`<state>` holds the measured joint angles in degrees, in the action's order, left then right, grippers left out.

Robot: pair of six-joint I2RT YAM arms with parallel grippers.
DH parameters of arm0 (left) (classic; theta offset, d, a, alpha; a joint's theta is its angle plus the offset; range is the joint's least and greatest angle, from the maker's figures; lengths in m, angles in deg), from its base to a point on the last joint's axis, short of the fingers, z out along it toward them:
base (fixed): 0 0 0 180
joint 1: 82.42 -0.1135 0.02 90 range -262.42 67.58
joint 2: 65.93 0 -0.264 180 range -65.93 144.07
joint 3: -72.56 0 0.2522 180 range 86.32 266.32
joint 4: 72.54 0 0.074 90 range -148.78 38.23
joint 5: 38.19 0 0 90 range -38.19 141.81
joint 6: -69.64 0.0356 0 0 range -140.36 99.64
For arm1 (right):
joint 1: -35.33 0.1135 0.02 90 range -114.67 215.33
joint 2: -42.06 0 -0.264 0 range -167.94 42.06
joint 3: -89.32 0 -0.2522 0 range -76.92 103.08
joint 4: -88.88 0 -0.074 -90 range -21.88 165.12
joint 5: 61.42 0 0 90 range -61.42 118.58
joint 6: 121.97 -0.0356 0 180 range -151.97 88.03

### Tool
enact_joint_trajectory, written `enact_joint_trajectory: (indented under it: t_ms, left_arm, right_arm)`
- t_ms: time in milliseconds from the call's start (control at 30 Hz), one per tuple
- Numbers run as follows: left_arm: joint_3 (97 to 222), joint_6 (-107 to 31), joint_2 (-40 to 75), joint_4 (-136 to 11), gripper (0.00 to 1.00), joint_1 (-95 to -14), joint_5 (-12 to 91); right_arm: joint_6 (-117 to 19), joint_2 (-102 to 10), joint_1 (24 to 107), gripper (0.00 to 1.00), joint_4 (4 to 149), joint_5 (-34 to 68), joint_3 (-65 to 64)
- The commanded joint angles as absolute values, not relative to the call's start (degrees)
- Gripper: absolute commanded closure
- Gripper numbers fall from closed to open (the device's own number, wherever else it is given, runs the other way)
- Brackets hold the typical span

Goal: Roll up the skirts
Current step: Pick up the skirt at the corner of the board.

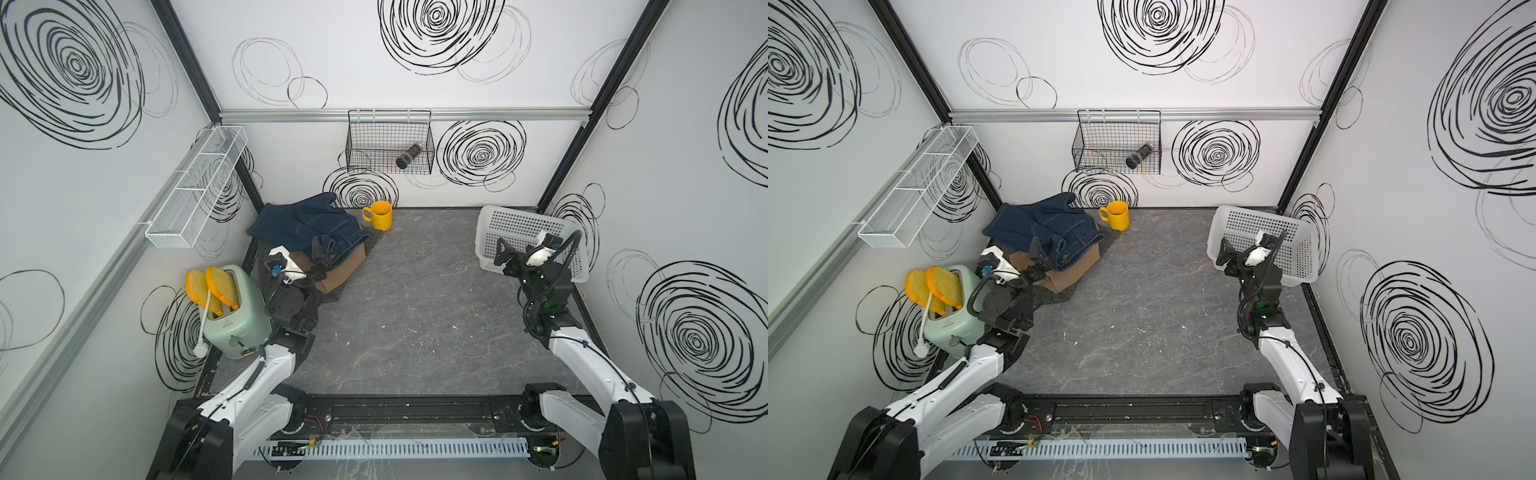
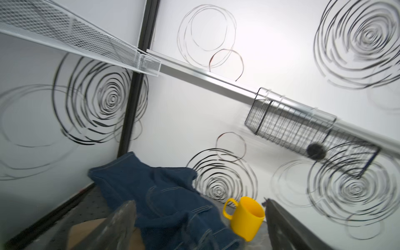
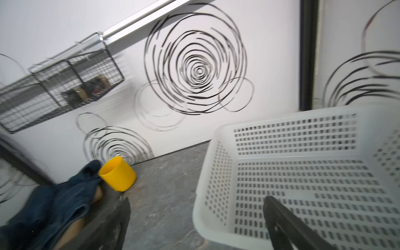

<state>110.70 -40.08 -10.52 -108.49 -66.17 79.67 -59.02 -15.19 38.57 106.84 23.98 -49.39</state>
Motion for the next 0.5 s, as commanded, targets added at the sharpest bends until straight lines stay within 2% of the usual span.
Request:
enact_joint_trajectory:
  t_ms: [0,33,100,133,200,267,367,467]
  left_arm:
    - [115.4,-54.5,-8.0,-97.3,0.03,-66.1,72.0]
    - [118.7,-55.1,-6.1,-92.3,0.04,-66.1,70.8]
    - [127.1,-53.5,-0.3,-81.1,0.04,-66.2,69.6]
    - [132.2,-53.4,3.3,-73.4,0.03,-66.1,71.1]
    - [142.1,-54.5,11.0,-58.8,0.01,-66.8,73.2]
    - [151.5,-55.7,18.9,-45.3,0.0,-67.8,75.1]
    - [157.0,-57.9,24.7,-36.6,0.02,-70.8,77.7]
    - [158.4,-58.7,28.0,-38.3,0.04,-74.9,70.0]
  right_arm:
    - [-76.5,-15.7,36.1,0.02,107.3,4.1,-55.0]
    - [-77.2,-17.1,36.5,0.02,108.8,0.9,-55.4]
    - [-75.9,-20.9,39.8,0.02,102.6,-0.3,-52.8]
    - [-72.7,-23.5,42.9,0.0,95.7,1.0,-49.6]
    - [-67.0,-29.0,50.1,0.04,81.8,6.5,-42.6]
    - [-66.5,-35.0,55.0,0.04,69.9,11.1,-36.7]
    - [-67.0,-41.4,58.8,0.05,64.7,12.3,-34.0]
    - [-67.3,-43.9,61.1,0.04,65.4,13.5,-34.1]
